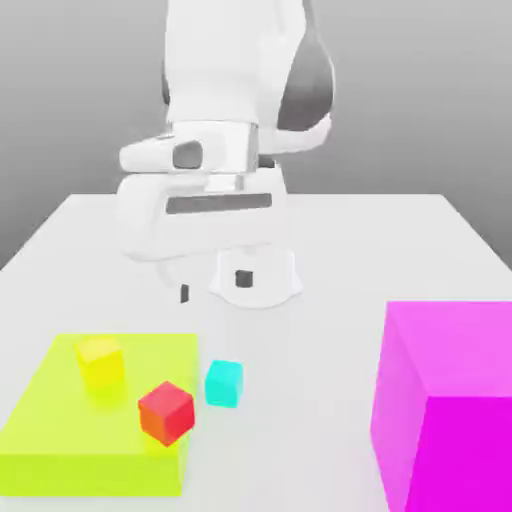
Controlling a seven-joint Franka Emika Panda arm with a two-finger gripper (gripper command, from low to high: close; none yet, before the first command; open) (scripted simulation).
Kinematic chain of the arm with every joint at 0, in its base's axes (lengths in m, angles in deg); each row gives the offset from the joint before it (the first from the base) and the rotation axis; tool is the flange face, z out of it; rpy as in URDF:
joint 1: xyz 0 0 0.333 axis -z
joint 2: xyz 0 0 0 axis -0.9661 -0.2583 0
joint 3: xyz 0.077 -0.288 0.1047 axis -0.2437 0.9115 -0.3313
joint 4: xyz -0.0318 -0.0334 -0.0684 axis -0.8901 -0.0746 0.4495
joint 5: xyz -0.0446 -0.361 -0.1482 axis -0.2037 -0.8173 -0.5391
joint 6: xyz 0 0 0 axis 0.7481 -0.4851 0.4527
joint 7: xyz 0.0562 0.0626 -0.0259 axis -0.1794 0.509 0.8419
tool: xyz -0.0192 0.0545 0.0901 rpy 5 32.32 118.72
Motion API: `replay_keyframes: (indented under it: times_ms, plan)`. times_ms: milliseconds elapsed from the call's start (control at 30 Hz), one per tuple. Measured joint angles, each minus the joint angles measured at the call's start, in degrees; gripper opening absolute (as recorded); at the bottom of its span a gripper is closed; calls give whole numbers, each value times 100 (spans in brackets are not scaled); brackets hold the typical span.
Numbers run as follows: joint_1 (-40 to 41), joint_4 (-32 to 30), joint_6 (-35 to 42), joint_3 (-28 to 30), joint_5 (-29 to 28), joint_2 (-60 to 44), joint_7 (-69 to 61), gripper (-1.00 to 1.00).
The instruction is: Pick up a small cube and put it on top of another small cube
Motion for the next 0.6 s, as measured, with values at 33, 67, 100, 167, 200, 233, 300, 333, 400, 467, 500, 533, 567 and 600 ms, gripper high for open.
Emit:
replay_keyframes:
  times_ms: [33, 67, 100, 167, 200, 233, 300, 333, 400, 467, 500, 533, 567, 600]
  plan:
    - [-40, -121, -105, 85, -32, -118, -242, 0]
    - [-78, -241, -209, 166, -60, -237, -486, 0]
    - [-116, -362, -315, 248, -86, -356, -733, 0]
    - [-188, -604, -526, 402, -124, -597, -1235, 0]
    - [-224, -725, -633, 477, -137, -718, -1491, 0]
    - [-267, -847, -739, 557, -149, -840, -1747, 0]
    - [-343, -1090, -954, 699, -143, -1086, -2281, 0]
    - [-417, -1153, -1060, 763, -36, -1212, -2518, 0]
    - [-592, -1164, -1272, 807, 473, -1476, -3002, 0]
    - [-691, -1118, -1472, 641, 1305, -1753, -3621, 0]
    - [-652, -1082, -1564, 457, 1805, -1894, -3981, 0]
    - [-549, -1039, -1651, 196, 2304, -2034, -4340, 0]
    - [-376, -992, -1735, -98, 2781, -2172, -4685, 0]
    - [-117, -946, -1821, -445, 3176, -2305, -4974, 0]
